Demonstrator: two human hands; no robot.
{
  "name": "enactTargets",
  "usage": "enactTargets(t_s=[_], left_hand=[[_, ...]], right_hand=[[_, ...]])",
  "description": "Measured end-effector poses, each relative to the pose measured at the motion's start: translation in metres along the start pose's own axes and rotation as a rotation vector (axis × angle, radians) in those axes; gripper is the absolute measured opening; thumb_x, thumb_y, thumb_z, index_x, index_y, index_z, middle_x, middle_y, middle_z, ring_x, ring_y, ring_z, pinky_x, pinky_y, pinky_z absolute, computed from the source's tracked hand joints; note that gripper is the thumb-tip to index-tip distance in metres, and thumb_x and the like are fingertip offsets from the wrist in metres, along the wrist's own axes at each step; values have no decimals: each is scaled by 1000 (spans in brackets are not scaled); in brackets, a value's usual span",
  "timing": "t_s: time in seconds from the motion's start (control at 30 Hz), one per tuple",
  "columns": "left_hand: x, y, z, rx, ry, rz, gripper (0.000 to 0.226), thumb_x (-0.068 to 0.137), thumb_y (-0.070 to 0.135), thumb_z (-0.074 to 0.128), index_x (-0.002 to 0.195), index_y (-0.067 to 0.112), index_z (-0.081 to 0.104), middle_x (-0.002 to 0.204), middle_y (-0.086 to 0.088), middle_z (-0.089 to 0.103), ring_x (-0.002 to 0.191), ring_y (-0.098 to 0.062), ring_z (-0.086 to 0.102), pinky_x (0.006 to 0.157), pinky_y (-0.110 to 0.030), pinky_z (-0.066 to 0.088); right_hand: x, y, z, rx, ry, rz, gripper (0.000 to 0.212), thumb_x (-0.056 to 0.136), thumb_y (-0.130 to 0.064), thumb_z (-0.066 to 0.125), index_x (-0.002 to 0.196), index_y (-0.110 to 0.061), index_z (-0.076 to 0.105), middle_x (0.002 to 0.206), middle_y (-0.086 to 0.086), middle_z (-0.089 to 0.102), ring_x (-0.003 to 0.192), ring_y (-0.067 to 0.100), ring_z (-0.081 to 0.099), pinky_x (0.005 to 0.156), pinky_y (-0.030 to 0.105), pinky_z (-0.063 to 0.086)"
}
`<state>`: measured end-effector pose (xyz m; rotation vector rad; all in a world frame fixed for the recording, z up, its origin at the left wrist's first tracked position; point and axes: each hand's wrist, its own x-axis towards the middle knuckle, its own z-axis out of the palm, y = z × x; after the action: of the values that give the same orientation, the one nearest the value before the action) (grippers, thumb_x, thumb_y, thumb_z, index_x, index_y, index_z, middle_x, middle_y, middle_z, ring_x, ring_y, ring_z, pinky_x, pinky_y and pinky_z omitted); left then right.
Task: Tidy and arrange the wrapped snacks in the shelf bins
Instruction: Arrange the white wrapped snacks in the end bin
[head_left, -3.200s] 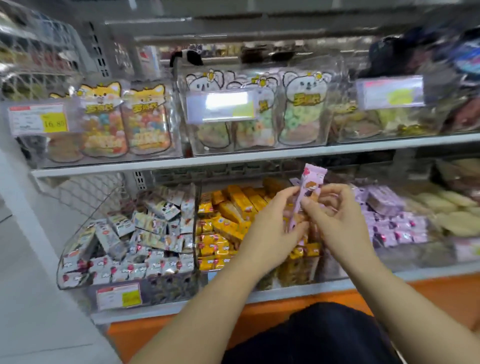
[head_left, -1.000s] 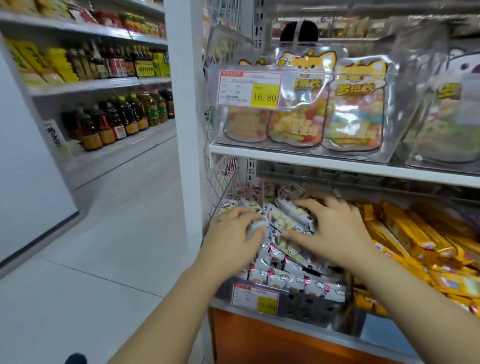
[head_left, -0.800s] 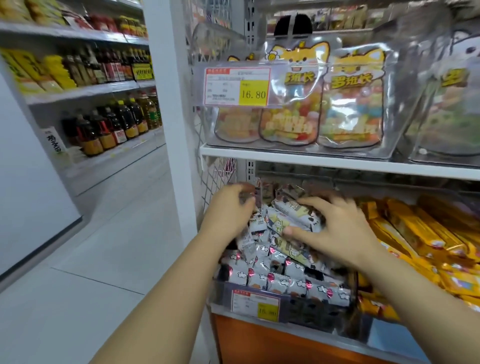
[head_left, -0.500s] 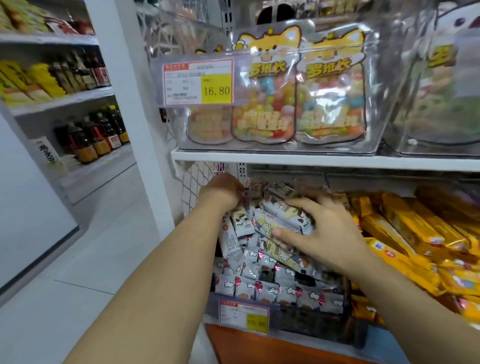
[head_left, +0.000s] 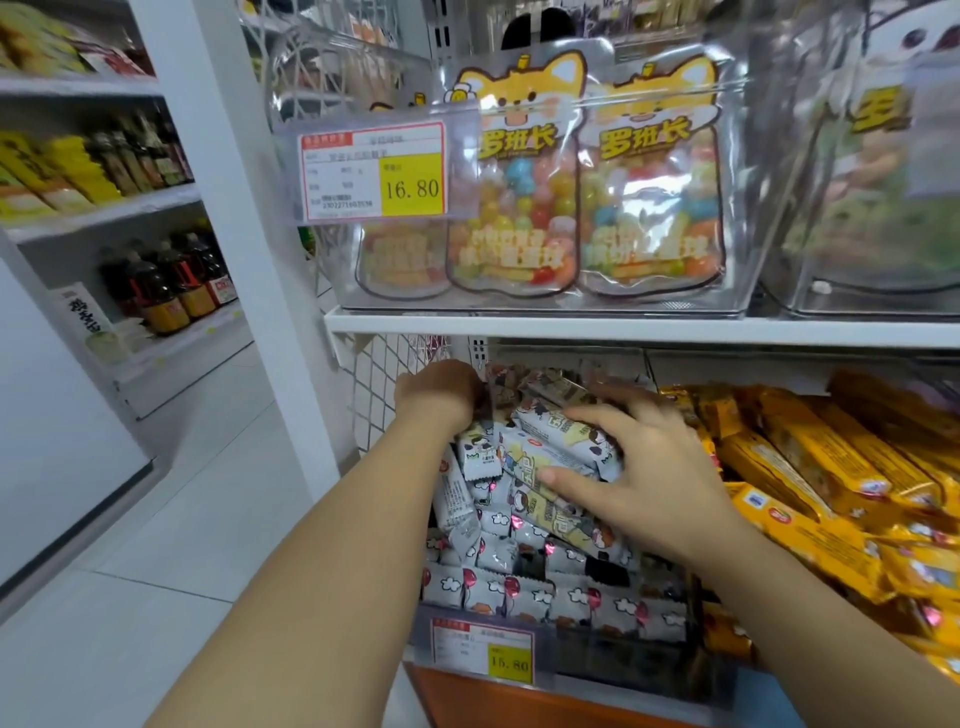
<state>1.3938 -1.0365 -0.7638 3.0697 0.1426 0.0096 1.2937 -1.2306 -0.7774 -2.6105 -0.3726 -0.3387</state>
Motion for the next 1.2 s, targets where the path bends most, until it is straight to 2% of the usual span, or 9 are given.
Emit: enactTargets(t_s=[0.23, 0.5, 0.63, 0.73, 0.8, 0.87, 0.97, 1.07, 1.2], left_hand=[[-14, 1, -9, -296, 65, -43, 26, 89, -3, 46, 90, 14, 66, 104, -11, 64, 92, -30, 61, 76, -34, 47], [-20, 2, -9, -587, 217, -105, 22, 91, -2, 36, 92, 11, 53, 94, -7, 56, 76, -22, 50, 66, -32, 39], [-24, 0, -11, -556, 111, -94, 18, 94, -2, 37, 103, 11, 46, 100, -12, 56, 71, -19, 47, 62, -30, 37], [-24, 3, -20, -496, -16, -106, 36, 93, -7, 40, 129, -1, 37, 117, -18, 56, 86, -20, 53, 50, -23, 34], [-22, 4, -20, -487, -39, -104, 36, 94, -7, 38, 130, -4, 35, 115, -17, 55, 87, -20, 55, 48, -26, 32], [-21, 4, -15, -512, 35, -102, 27, 94, -7, 35, 120, 0, 40, 108, -15, 54, 74, -18, 49, 52, -26, 33], [-24, 1, -10, -568, 249, -161, 27, 92, -7, 36, 116, 3, 42, 99, -17, 57, 84, -31, 57, 64, -35, 43], [-29, -2, -9, -590, 415, -161, 17, 94, -7, 38, 109, -6, 46, 99, -23, 60, 92, -38, 59, 64, -33, 38], [-42, -3, -7, -686, 600, -89, 23, 89, -13, 37, 108, -8, 47, 86, -21, 56, 80, -40, 55, 60, -33, 35]], right_hand=[[-1, -1, 0, 0, 5, 0, 73, 65, -82, 45, 128, -45, 48, 136, -7, 44, 128, 17, 32, 104, 38, 30], [-1, -2, 0, -7, 12, 4, 75, 63, -81, 40, 128, -44, 48, 133, -6, 45, 127, 17, 33, 101, 35, 30], [-1, -3, 1, -7, 15, 5, 74, 64, -81, 42, 128, -43, 49, 132, -6, 46, 127, 18, 33, 102, 36, 31], [-1, -3, 1, -16, 10, 5, 71, 68, -81, 47, 128, -43, 48, 131, -5, 47, 125, 18, 34, 101, 36, 31], [-1, -3, 0, -11, 12, 4, 68, 70, -78, 51, 128, -43, 48, 131, -5, 46, 125, 18, 33, 101, 36, 31], [-1, -3, 1, -5, 14, 5, 67, 70, -77, 53, 128, -43, 49, 132, -5, 46, 126, 18, 33, 103, 37, 32], [-1, -4, 0, 0, 15, 6, 72, 66, -81, 46, 127, -44, 49, 132, -6, 47, 126, 18, 34, 103, 39, 33], [-1, -4, -1, -9, 1, 11, 67, 70, -77, 51, 128, -44, 48, 132, -5, 46, 126, 19, 33, 104, 40, 32], [-2, -5, -1, -14, 0, 14, 68, 69, -78, 49, 128, -44, 49, 131, -4, 47, 126, 20, 34, 104, 41, 33]])
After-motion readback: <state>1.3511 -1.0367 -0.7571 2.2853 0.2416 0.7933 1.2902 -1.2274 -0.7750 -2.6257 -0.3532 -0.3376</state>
